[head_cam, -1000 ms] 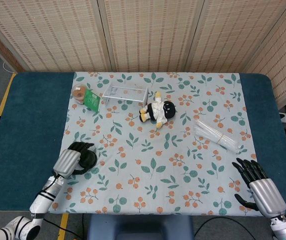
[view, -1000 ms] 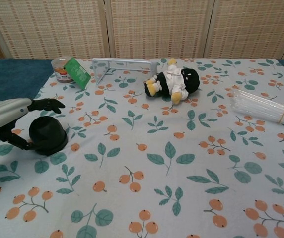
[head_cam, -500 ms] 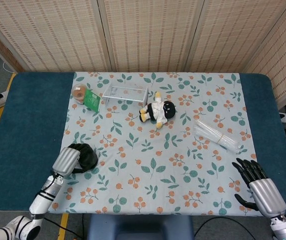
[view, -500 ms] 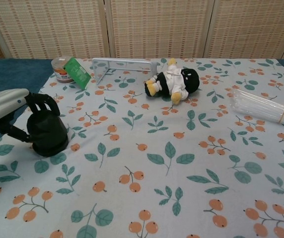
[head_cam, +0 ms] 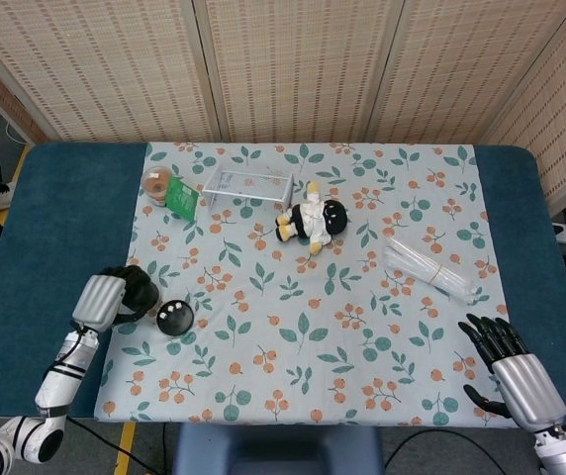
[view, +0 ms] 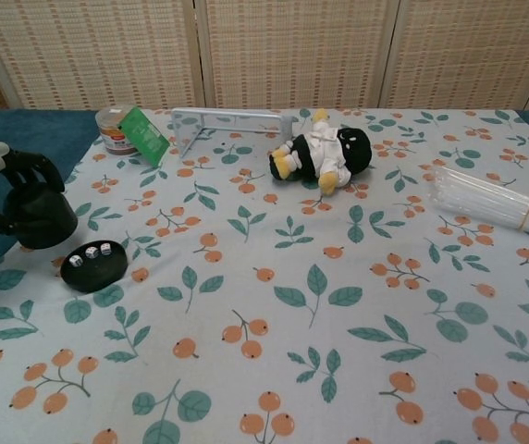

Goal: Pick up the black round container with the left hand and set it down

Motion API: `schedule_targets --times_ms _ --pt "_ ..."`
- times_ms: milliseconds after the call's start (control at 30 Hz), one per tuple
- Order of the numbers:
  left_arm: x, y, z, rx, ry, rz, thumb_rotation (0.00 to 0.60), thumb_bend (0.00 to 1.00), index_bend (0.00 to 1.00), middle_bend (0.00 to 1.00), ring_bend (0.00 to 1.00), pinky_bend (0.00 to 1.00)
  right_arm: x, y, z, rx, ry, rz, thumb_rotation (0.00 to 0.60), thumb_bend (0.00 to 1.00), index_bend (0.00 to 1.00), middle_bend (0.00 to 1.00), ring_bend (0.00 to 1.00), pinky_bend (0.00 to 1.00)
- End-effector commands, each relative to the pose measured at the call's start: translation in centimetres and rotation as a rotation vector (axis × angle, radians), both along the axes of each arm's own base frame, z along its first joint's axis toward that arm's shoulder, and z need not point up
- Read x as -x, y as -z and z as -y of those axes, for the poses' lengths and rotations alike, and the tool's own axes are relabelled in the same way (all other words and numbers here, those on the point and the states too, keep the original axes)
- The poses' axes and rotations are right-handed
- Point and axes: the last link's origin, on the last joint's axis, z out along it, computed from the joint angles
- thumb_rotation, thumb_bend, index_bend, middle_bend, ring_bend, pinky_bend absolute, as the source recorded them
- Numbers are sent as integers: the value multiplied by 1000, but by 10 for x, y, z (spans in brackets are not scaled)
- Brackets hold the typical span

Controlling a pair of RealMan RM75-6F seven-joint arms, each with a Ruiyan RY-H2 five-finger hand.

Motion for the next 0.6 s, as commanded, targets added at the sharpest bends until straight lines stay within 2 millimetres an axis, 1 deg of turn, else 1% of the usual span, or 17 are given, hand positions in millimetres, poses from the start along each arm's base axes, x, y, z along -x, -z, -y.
schedule_targets --times_ms 33,100,167,200,233,300,333,367,467,600 --pt "12 0 -2 32 -40 -3 600 473 446 477 407 293 0 1 0 0 1 -3 600 181 0 0 0 0" --pt "13 1 -2 42 -31 -5 600 449 416 413 308 247 0 2 0 -7 4 -6 600 181 0 0 0 0" --pt "13 1 -2 55 -19 -6 600 414 330 323 210 235 0 2 0 -9 5 -8 600 181 0 0 0 0" --pt "13 1 -1 63 -17 -5 600 398 256 263 162 234 0 2 0 -8 6 -7 600 181 0 0 0 0" --pt "13 1 -1 71 -17 -2 600 376 137 168 91 228 0 2 0 -7 6 -6 600 180 0 0 0 0" --pt "14 3 0 91 -23 -8 600 354 18 50 17 208 -1 2 0 -8 3 -4 600 180 0 0 0 0" --pt "14 3 0 94 -21 -16 600 346 1 16 1 194 -1 2 0 -9 2 -4 600 180 0 0 0 0" --pt "15 3 0 90 -13 -37 600 342 0 4 0 185 -1 2 -1 -11 0 -4 600 180 0 0 0 0" --pt "14 3 3 87 -6 -41 600 326 0 0 0 154 -2 0 -2 -6 -3 4 600 181 0 0 0 0" --pt "0 -8 9 49 37 32 600 311 0 0 0 111 -2 -3 -4 2 -11 14 600 181 0 0 0 0"
